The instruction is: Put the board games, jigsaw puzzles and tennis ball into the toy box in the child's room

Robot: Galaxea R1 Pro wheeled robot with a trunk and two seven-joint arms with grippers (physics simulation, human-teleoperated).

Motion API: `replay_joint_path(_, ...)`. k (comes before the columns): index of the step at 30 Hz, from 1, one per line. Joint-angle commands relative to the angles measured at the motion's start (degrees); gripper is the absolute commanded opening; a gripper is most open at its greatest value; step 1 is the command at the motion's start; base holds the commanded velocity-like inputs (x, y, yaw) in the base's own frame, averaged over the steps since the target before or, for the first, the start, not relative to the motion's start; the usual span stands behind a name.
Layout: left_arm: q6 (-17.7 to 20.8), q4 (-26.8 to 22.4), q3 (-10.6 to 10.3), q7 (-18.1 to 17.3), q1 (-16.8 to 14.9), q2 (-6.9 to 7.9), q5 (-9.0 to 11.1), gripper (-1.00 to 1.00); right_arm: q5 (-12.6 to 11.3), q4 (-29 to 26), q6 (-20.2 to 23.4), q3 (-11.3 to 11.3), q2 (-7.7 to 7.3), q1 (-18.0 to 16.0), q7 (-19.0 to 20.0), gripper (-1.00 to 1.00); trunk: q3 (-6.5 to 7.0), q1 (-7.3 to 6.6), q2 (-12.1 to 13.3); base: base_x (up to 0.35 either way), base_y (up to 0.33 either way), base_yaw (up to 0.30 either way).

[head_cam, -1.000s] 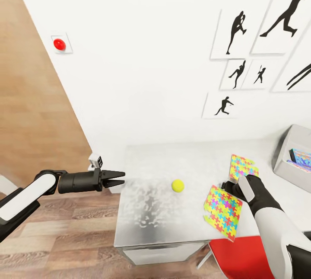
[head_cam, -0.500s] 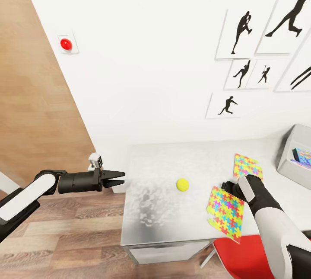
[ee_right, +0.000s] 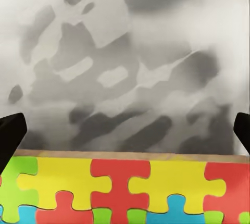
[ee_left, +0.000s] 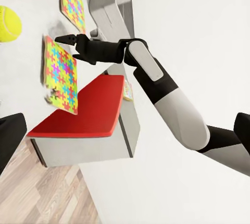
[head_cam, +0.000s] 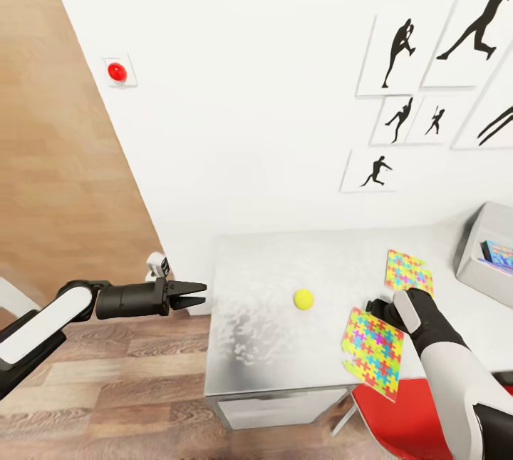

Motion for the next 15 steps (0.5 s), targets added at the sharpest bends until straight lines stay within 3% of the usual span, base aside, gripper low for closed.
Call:
replay_joint_path(1,0.04,0.03,-0.13,-0.26,-0.09,0.06,0.00,1.00,-0.61,-0.07,0.16,-0.05,-0.01,-0.06,-0.47,1.00,-0.12,0.02,-0.13,-0.124,0.038,0.000)
replay_joint_path(15,0.04,0.03,-0.13,-0.26,-0.09,0.07,0.00,1.00,-0.67,-0.07,0.24,-0.05,-0.24,-0.07,-0.42,1.00,-0.12,0.02,-0.13,-0.102,0.018,0.000)
